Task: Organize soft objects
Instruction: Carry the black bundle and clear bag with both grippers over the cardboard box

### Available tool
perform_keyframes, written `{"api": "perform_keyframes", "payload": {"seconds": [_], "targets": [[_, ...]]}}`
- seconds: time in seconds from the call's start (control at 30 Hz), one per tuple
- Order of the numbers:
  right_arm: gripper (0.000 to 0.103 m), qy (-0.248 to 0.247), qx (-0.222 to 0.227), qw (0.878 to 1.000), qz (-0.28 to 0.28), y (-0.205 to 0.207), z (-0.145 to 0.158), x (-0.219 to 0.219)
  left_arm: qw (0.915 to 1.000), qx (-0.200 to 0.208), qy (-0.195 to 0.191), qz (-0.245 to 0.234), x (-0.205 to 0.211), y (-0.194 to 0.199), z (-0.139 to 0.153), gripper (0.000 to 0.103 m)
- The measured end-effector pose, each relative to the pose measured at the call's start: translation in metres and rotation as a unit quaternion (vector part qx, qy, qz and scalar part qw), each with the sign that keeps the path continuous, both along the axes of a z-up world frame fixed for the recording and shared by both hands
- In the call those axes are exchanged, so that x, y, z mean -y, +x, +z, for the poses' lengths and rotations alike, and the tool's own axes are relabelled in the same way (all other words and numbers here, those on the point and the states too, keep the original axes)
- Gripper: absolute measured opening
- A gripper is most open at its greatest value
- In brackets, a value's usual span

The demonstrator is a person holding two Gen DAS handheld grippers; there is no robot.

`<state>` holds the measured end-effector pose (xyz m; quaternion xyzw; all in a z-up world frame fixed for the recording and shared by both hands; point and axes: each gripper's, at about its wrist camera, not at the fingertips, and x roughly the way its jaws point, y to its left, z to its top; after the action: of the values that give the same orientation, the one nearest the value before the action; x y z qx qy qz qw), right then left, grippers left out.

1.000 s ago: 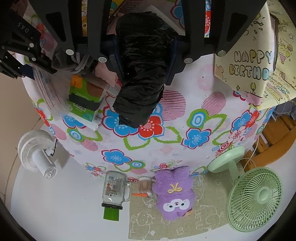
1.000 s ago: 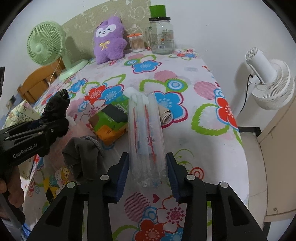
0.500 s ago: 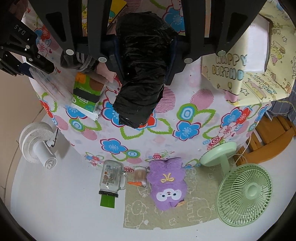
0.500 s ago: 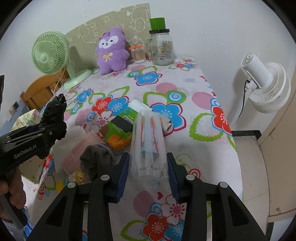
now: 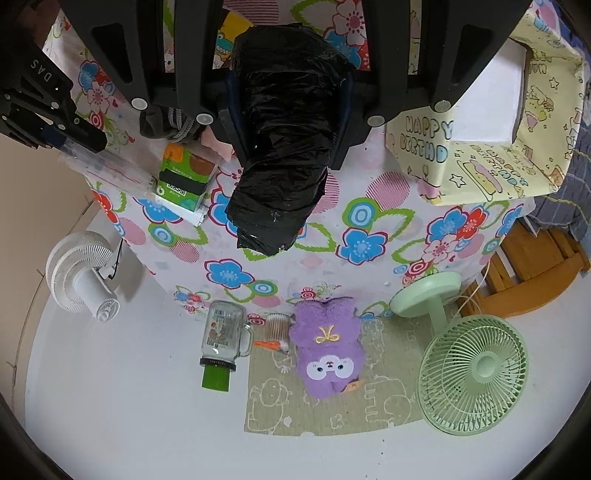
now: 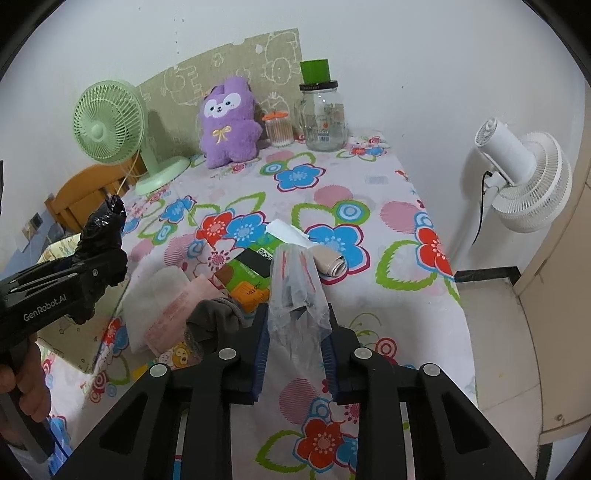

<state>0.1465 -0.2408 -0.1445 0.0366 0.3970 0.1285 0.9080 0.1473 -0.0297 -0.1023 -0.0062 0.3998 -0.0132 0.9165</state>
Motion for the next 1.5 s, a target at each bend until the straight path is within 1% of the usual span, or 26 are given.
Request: {"api": "perform_keyframes", "payload": {"seconds": [0.33, 0.67, 1.1, 1.5], "targets": [[0.026, 0.007, 0.027, 1.000, -0.002, -0.016, 0.020, 0.001, 0.9998, 0.021, -0.004, -0.003, -0.001, -0.015, 0.017, 0.041], [0.026, 0.007, 0.057, 0.998, 0.012, -0.033, 0.048, -0.012, 0.9988, 0.047, -0.014, 0.006, -0.016, -0.036, 0.040, 0.041], [0.026, 0.007, 0.088, 0.995, 0.051, -0.049, 0.078, -0.052, 0.9961, 0.080, -0.021, 0.029, -0.047, -0.063, 0.066, 0.041], [0.026, -0.001, 0.108, 0.988, 0.115, -0.057, 0.095, -0.115, 0.9909, 0.103, -0.028, 0.082, -0.103, -0.088, 0.080, 0.041]]}}
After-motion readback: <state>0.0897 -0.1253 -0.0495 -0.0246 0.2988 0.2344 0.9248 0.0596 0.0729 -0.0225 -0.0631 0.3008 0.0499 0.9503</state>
